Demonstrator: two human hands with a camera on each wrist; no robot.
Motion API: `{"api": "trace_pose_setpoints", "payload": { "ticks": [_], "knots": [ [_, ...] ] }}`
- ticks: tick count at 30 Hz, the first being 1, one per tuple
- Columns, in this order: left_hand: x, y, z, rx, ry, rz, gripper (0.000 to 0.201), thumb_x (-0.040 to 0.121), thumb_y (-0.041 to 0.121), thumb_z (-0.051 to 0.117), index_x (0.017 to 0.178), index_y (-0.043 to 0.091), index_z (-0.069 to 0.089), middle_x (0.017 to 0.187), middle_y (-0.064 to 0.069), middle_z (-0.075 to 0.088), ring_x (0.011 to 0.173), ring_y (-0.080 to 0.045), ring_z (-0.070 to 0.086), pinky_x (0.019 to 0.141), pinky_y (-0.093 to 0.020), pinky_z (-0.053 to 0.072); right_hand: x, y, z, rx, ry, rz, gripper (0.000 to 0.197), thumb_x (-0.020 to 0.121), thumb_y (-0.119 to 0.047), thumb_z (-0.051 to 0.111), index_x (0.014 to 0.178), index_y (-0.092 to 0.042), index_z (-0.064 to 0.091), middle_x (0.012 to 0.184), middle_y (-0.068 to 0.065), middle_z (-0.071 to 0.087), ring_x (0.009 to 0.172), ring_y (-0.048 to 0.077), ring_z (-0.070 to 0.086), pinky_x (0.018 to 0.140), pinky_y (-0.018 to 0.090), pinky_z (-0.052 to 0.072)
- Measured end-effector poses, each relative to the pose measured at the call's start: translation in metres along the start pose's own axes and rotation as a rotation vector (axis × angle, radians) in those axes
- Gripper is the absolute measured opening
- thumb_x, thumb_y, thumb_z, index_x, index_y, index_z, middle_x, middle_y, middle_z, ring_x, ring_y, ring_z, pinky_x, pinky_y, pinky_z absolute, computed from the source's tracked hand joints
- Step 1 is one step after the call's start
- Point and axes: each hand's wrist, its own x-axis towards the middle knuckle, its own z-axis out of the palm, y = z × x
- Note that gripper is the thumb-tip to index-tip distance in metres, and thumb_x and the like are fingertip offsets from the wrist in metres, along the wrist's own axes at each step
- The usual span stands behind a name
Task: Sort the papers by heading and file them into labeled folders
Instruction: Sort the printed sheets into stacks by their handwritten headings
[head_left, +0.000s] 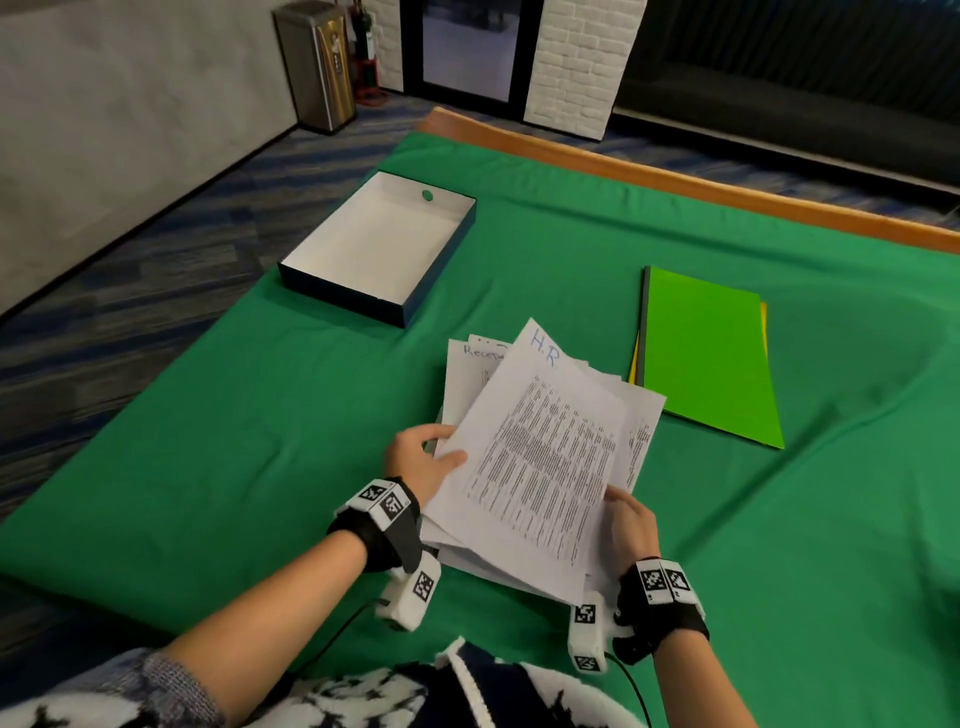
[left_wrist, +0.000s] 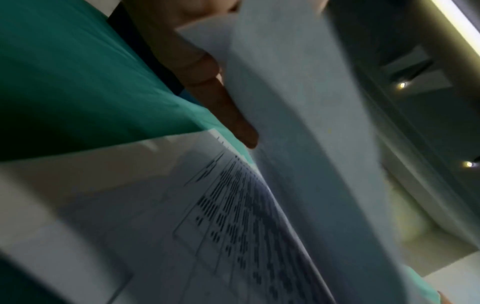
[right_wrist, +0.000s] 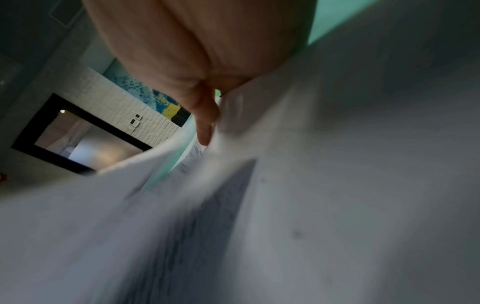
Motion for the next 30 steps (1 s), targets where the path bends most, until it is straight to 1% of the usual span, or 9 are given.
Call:
{"api": "trace_pose_setpoints", "payload": {
  "ticks": [4,6,9,12,15,17,23,27,30],
  "knots": [
    [-0.003,-0.008,0.003,0.033,-0.027,-0.007,0.037,0.07,0.007,0.078,0.106,0.014,0.068,0.114,-0.005,0.065,0.106,-0.019,0.059,0.086,-0.023,0.044,-0.003,-0.007,-0.001,0.075,-0.021,-0.024,0.032,0.093,-0.027,0.053,0.11,-0.002,0.064,0.107,0.006,0.062,0.099,0.02,0.056,0.086,0.029,0.042],
    [-0.003,-0.01,0.003,0.064,-0.073,-0.008,0.04,0.069,0.008,0.079,0.107,0.016,0.067,0.113,-0.002,0.065,0.103,-0.017,0.058,0.084,-0.021,0.043,-0.003,-0.003,-0.001,0.052,-0.05,-0.054,0.023,0.084,-0.022,0.067,0.098,-0.004,0.063,0.098,0.011,0.066,0.088,0.021,0.06,0.08,0.028,0.048],
    [-0.001,-0.014,0.003,0.069,-0.071,0.024,0.028,0.078,0.013,0.073,0.105,0.019,0.068,0.112,0.002,0.063,0.098,-0.013,0.056,0.08,-0.018,0.043,-0.005,0.003,0.001,0.066,-0.045,-0.055,0.009,0.085,-0.006,0.064,0.087,-0.004,0.056,0.085,0.014,0.066,0.067,0.02,0.063,0.058,0.025,0.055],
    [0.005,-0.018,-0.001,0.101,0.031,0.094,0.021,0.089,0.009,0.058,0.105,0.016,0.069,0.118,-0.006,0.065,0.091,-0.018,0.06,0.073,-0.019,0.046,-0.001,0.006,-0.003,0.03,-0.01,-0.037,0.011,0.089,0.0,0.056,0.082,-0.009,0.057,0.088,0.015,0.065,0.068,0.02,0.062,0.066,0.028,0.054],
    [0.013,-0.023,-0.008,0.168,0.037,0.063,0.028,0.087,0.002,0.058,0.111,0.014,0.067,0.126,-0.01,0.06,0.108,-0.031,0.059,0.089,-0.028,0.047,0.006,0.009,-0.008,0.091,-0.031,0.044,0.017,0.091,0.005,0.047,0.086,-0.007,0.059,0.091,0.015,0.065,0.076,0.027,0.063,0.076,0.038,0.055],
    [0.017,-0.027,-0.011,0.197,0.021,0.047,0.031,0.086,0.0,0.058,0.112,0.015,0.066,0.127,-0.009,0.059,0.114,-0.029,0.056,0.093,-0.026,0.044,0.009,0.009,-0.009,0.1,-0.014,0.07,0.024,0.09,0.007,0.043,0.092,-0.007,0.062,0.092,0.012,0.066,0.081,0.029,0.063,0.081,0.04,0.053],
    [0.012,-0.027,-0.008,0.159,-0.048,0.159,0.036,0.086,-0.005,0.054,0.111,0.017,0.066,0.128,0.0,0.057,0.115,-0.019,0.055,0.091,-0.017,0.039,0.001,0.0,-0.011,0.034,-0.022,0.06,0.019,0.089,0.005,0.042,0.088,-0.002,0.06,0.086,0.011,0.061,0.072,0.022,0.056,0.061,0.027,0.044],
    [0.001,-0.02,0.005,0.065,-0.153,0.326,0.032,0.087,-0.008,0.05,0.11,0.008,0.066,0.119,0.003,0.06,0.107,-0.01,0.058,0.095,-0.018,0.043,0.0,-0.002,-0.009,0.002,-0.018,0.028,0.019,0.09,0.003,0.047,0.101,0.001,0.063,0.096,0.008,0.061,0.087,0.022,0.054,0.068,0.027,0.041],
    [-0.01,-0.013,0.011,-0.04,-0.259,0.367,0.027,0.089,0.011,0.05,0.112,0.006,0.064,0.115,-0.001,0.062,0.101,-0.009,0.06,0.091,-0.02,0.045,0.002,0.004,-0.006,-0.014,-0.028,0.031,0.016,0.088,0.002,0.051,0.084,-0.007,0.064,0.093,0.01,0.064,0.091,0.03,0.061,0.081,0.035,0.05]
  ]
}}
